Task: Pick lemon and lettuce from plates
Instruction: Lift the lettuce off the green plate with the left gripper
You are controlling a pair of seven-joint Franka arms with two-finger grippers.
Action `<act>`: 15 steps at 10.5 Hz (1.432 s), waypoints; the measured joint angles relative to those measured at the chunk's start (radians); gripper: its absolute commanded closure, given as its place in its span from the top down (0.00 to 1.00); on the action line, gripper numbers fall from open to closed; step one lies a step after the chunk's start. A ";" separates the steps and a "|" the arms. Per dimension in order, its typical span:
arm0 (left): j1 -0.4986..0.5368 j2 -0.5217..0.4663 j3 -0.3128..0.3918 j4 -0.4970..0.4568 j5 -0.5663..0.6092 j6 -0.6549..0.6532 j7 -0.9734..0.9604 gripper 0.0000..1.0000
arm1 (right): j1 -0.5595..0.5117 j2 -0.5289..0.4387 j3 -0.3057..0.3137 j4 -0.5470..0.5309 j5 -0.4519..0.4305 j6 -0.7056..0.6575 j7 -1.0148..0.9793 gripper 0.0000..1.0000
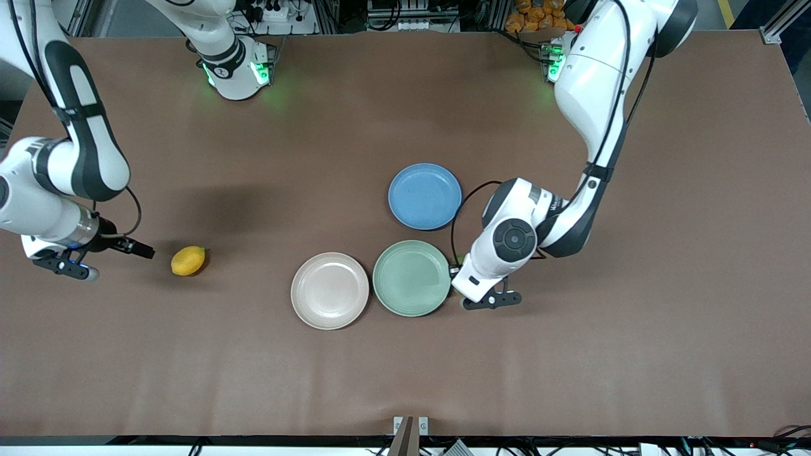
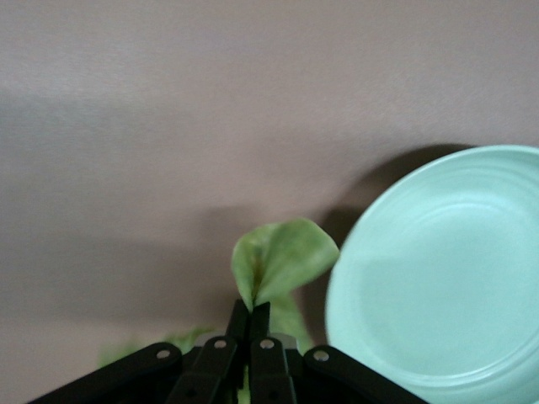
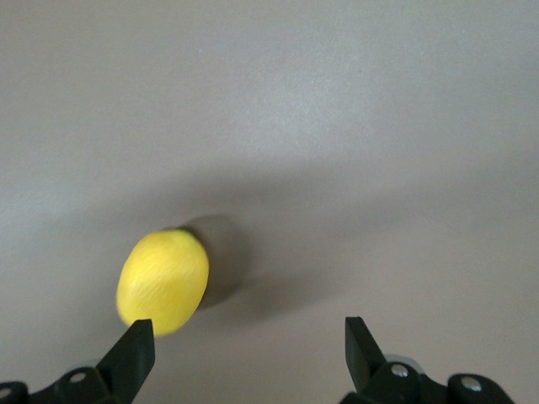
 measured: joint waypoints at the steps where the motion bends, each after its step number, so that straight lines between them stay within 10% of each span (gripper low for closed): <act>1: 0.011 -0.010 0.000 0.000 0.000 -0.030 0.028 0.00 | 0.002 -0.031 0.004 0.000 0.000 -0.049 0.001 1.00; 8: 0.093 -0.093 0.002 0.003 0.000 -0.221 0.256 0.00 | 0.039 -0.279 0.017 0.039 0.000 -0.335 0.000 1.00; 15: 0.231 -0.123 0.018 -0.014 0.052 -0.367 0.441 0.00 | 0.071 -0.296 0.023 0.216 0.010 -0.463 -0.034 1.00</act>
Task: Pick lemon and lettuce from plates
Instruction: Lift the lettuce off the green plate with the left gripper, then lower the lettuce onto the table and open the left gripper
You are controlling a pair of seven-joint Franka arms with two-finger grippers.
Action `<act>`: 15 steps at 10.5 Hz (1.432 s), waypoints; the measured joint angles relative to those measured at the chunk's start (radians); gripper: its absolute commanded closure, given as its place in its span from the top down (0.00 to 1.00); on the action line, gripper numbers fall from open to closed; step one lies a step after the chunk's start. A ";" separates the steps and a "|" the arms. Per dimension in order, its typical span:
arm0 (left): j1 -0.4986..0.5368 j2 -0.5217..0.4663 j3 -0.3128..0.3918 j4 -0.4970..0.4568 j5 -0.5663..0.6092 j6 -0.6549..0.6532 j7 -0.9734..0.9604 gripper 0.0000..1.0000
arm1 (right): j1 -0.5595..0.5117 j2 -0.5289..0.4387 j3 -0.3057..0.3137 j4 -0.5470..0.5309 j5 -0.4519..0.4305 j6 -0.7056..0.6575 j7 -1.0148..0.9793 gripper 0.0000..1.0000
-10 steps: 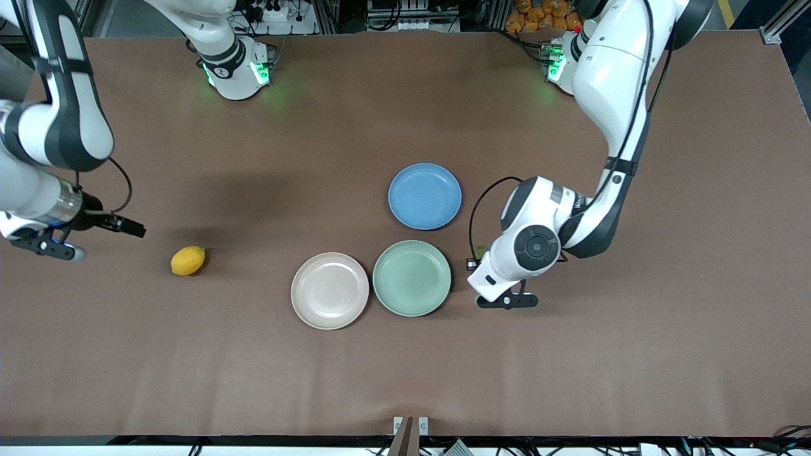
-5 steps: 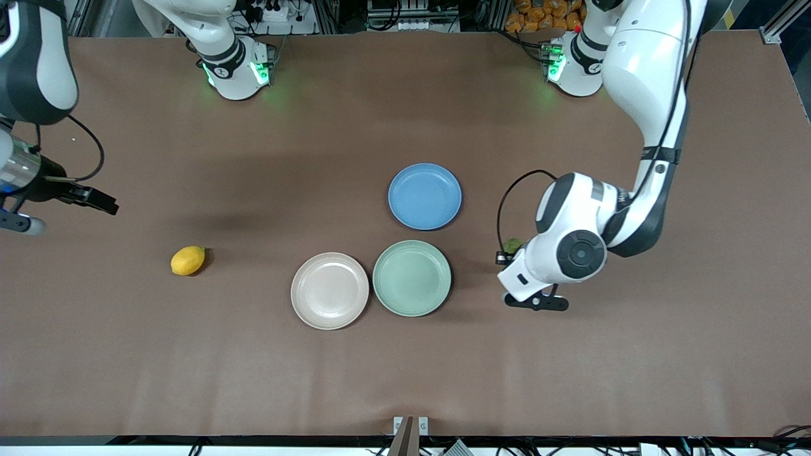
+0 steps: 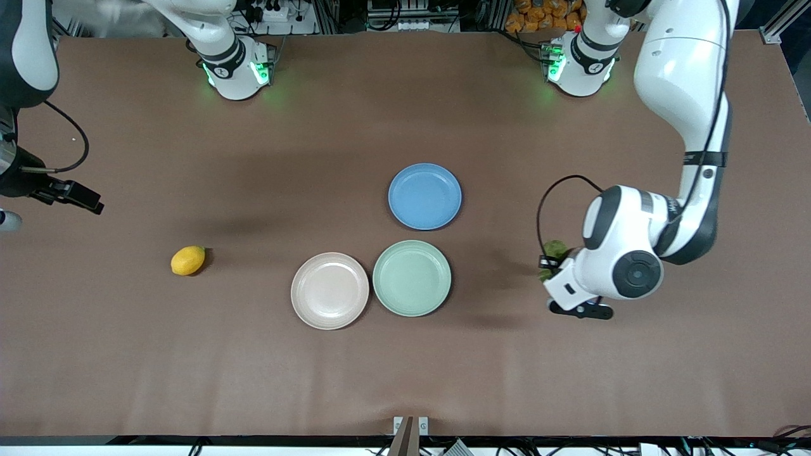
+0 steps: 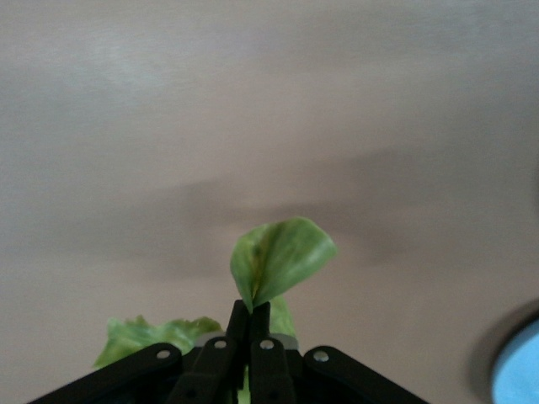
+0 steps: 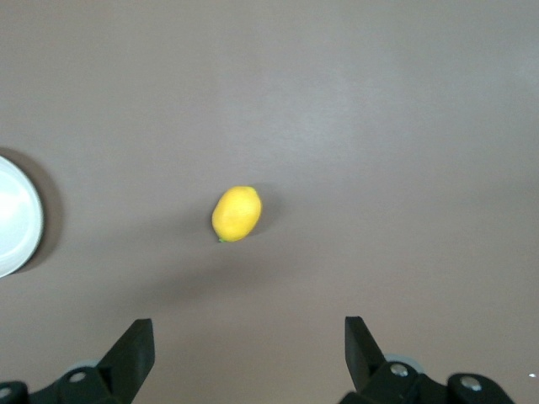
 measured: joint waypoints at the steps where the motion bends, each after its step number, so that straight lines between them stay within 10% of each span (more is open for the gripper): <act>1: 0.013 0.000 0.000 -0.004 0.030 -0.004 0.007 0.00 | 0.004 -0.001 0.002 0.012 0.036 -0.007 -0.001 1.00; 8: 0.069 0.064 0.001 -0.023 0.092 0.028 0.084 0.11 | 0.028 -0.062 0.000 0.140 0.102 -0.161 -0.002 1.00; 9: 0.073 0.072 0.001 -0.023 0.092 0.037 0.090 0.19 | 0.034 -0.062 -0.007 0.144 0.098 -0.171 -0.002 1.00; 10: 0.075 0.078 0.001 -0.023 0.092 0.046 0.092 0.74 | 0.056 -0.062 -0.029 0.144 0.087 -0.174 -0.002 1.00; 11: 0.075 0.082 0.001 -0.023 0.093 0.050 0.093 1.00 | 0.082 -0.062 -0.051 0.144 0.079 -0.174 -0.002 1.00; 15: 0.070 0.084 -0.002 -0.023 0.126 0.052 0.102 1.00 | 0.208 -0.062 -0.167 0.152 0.067 -0.174 -0.002 1.00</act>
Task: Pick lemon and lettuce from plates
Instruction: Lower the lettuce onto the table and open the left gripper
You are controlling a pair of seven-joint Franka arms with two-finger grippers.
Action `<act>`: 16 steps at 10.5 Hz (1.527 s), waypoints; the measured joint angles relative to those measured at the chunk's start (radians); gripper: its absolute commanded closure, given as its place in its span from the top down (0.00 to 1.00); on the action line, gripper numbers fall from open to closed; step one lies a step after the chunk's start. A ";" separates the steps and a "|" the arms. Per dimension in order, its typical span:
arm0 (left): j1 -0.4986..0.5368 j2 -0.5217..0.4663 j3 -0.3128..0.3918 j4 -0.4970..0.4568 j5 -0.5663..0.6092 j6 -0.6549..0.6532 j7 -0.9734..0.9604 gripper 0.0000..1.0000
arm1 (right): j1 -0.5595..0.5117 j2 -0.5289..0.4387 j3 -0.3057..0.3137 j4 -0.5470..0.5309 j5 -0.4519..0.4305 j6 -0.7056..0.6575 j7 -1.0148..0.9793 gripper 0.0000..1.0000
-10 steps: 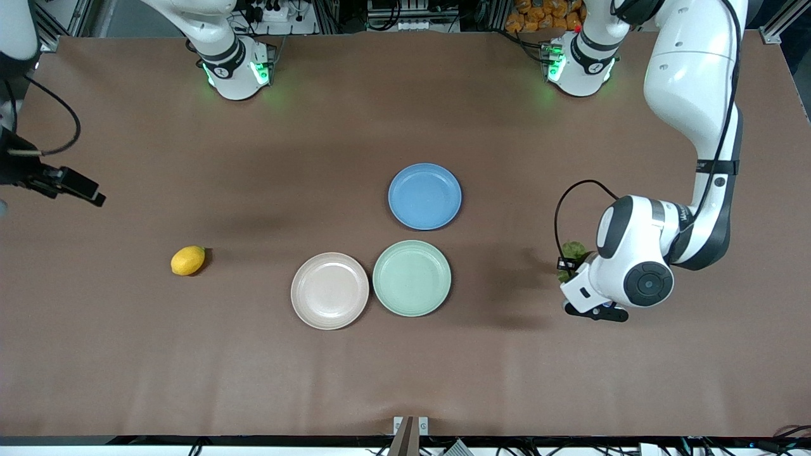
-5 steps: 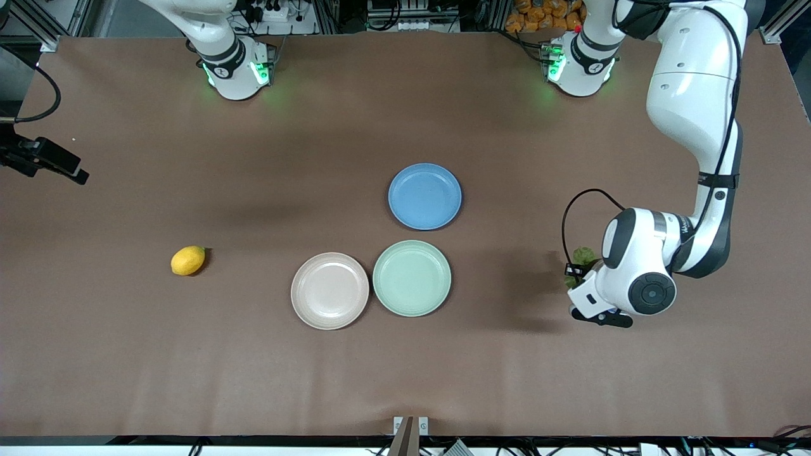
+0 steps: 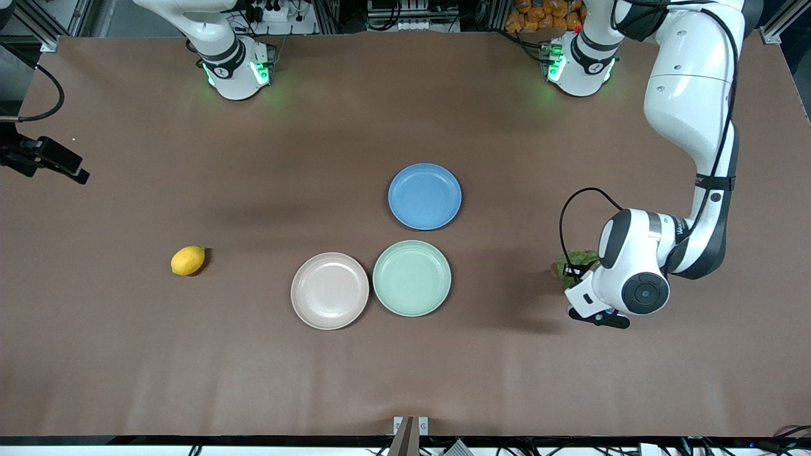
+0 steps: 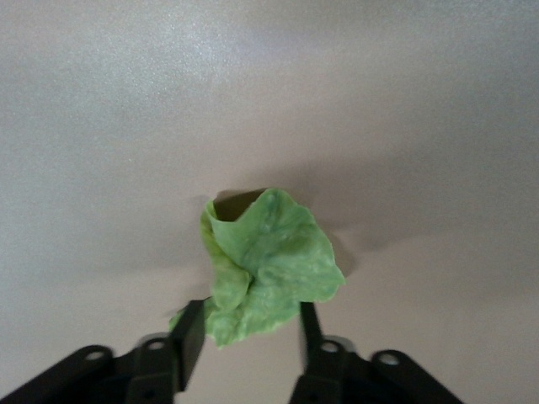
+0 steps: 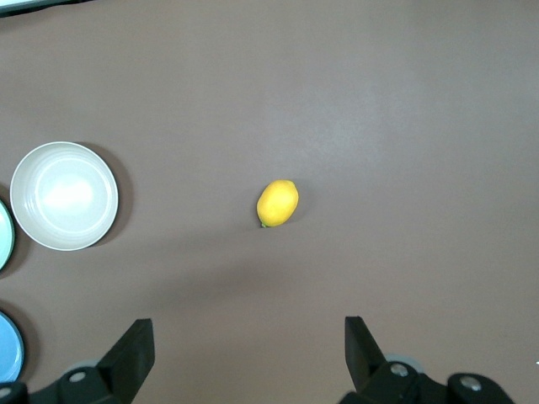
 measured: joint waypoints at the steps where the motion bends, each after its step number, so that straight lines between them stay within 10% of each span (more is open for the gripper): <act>1: 0.000 0.000 0.000 0.000 0.002 0.000 0.011 1.00 | 0.038 0.000 -0.039 0.005 -0.001 0.000 0.000 1.00; 16: 0.082 -0.180 -0.002 0.027 -0.033 -0.029 0.020 1.00 | 0.000 0.005 0.044 0.088 -0.001 -0.105 -0.067 1.00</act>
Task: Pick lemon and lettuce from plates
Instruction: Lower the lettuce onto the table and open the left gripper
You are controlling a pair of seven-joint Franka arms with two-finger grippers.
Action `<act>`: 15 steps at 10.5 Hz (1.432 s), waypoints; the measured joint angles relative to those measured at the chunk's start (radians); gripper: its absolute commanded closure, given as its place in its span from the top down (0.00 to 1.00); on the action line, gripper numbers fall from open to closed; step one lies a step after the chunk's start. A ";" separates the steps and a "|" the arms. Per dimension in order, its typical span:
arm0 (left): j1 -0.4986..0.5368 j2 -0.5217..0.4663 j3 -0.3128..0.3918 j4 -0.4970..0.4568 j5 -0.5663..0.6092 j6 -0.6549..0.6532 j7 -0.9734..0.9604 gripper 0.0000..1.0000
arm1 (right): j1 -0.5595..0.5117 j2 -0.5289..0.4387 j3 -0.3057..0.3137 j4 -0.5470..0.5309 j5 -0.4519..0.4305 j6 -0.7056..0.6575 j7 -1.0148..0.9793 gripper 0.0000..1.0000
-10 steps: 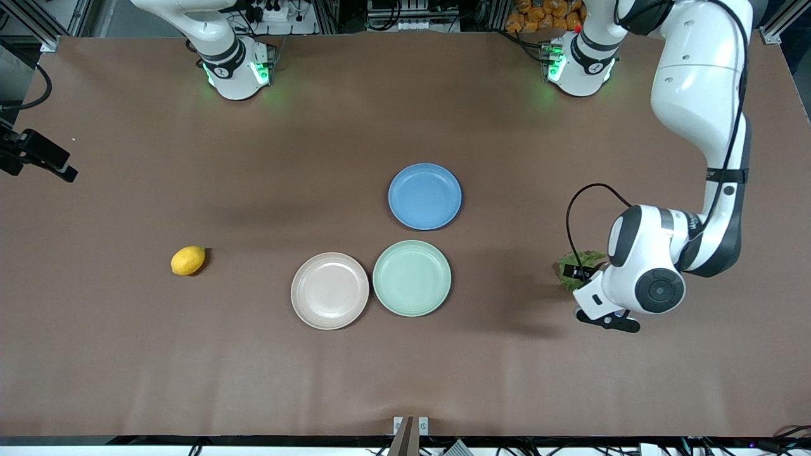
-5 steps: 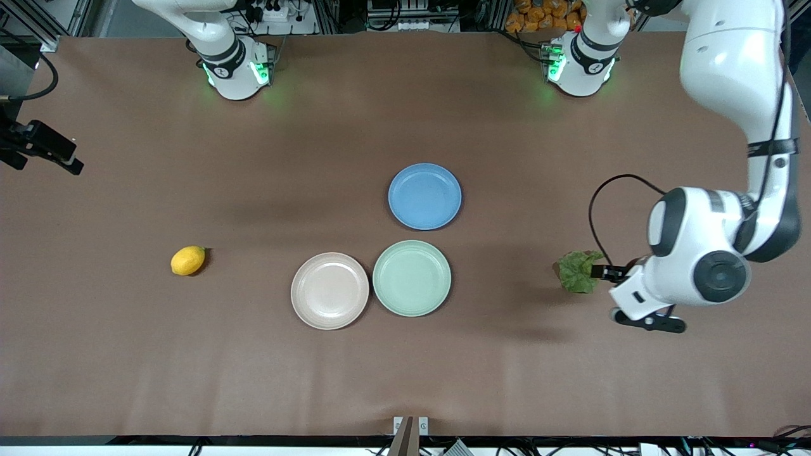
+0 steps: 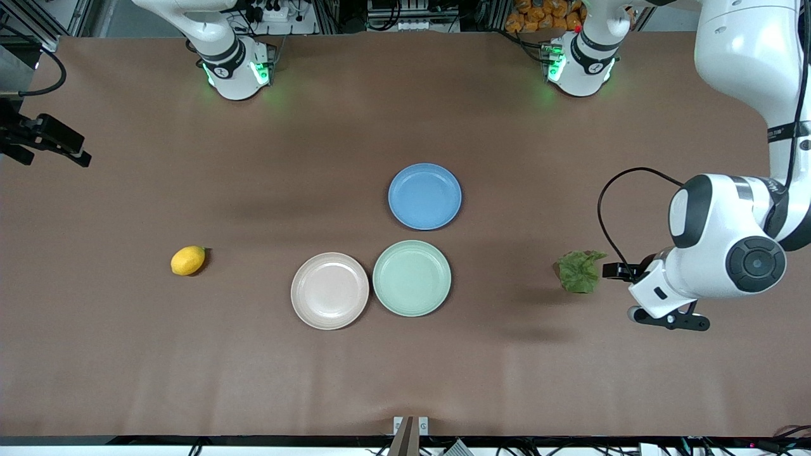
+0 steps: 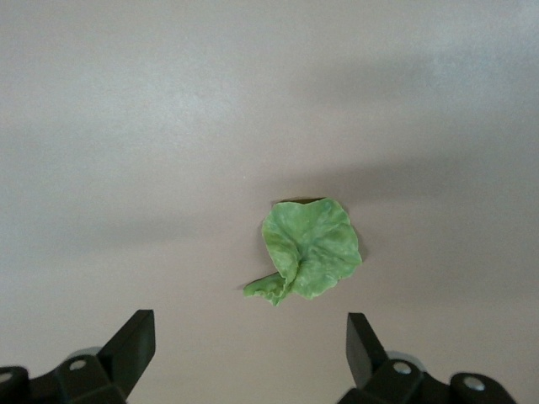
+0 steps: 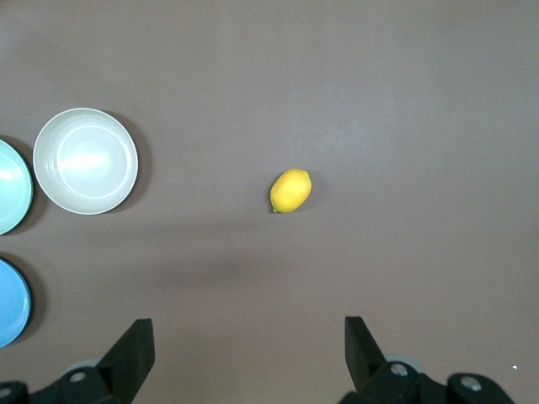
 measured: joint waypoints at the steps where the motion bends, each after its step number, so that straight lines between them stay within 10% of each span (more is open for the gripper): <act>1: 0.010 -0.005 -0.004 0.000 -0.007 0.000 -0.015 1.00 | 0.000 0.001 0.002 0.000 0.000 -0.008 -0.001 1.00; 5: 0.132 -0.014 -0.142 0.008 -0.031 0.001 -0.071 1.00 | -0.016 0.010 -0.001 0.000 -0.001 -0.016 -0.001 1.00; 15: 0.051 -0.089 -0.165 0.037 -0.021 0.011 -0.358 1.00 | -0.026 0.034 0.007 0.006 0.003 -0.036 -0.047 1.00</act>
